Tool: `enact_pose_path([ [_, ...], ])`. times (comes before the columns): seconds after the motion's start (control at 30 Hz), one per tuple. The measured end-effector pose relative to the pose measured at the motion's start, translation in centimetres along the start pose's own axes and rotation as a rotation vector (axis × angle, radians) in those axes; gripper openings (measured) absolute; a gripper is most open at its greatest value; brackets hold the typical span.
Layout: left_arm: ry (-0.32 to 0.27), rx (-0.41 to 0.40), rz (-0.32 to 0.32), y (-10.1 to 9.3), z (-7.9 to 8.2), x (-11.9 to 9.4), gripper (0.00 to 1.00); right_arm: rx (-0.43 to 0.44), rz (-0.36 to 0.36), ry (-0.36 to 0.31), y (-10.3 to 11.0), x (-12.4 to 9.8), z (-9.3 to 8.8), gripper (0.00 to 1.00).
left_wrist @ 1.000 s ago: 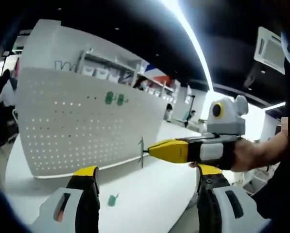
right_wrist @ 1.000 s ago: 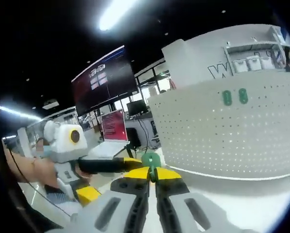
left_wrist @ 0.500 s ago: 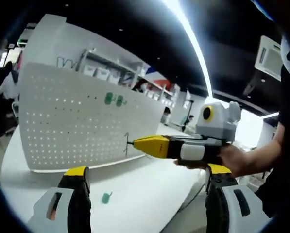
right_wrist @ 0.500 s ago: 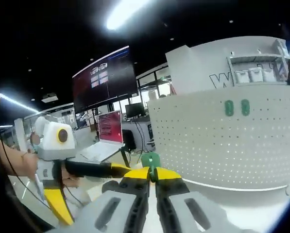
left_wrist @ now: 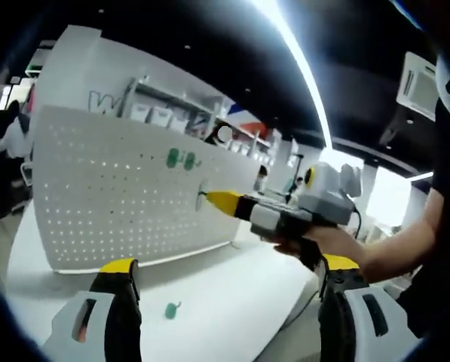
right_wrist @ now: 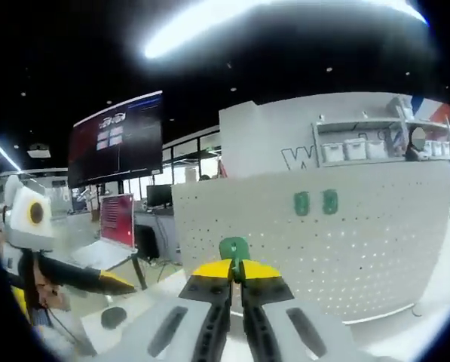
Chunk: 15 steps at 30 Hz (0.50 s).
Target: Insert the hook assembly into the mounting plate slot until the hook locks in place.
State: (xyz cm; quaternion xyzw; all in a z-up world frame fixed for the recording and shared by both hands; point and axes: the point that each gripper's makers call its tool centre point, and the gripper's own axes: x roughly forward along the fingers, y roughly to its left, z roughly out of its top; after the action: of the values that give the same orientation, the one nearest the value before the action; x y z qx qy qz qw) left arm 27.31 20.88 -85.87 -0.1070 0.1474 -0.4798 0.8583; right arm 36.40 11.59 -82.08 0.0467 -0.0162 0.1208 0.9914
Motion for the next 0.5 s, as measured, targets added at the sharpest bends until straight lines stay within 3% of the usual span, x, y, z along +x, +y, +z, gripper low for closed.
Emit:
enact_pose_path([
  [0.07, 0.006, -0.001, 0.013, 0.4, -0.2, -0.1, 1.00, -0.038, -0.042, -0.023, -1.3, 0.6, 0.8, 0.00],
  [0.5, 0.031, -0.007, 0.050, 2.3, -0.3, 0.2, 1.00, -0.039, -0.140, -0.039, -7.4, 4.6, 1.6, 0.00],
])
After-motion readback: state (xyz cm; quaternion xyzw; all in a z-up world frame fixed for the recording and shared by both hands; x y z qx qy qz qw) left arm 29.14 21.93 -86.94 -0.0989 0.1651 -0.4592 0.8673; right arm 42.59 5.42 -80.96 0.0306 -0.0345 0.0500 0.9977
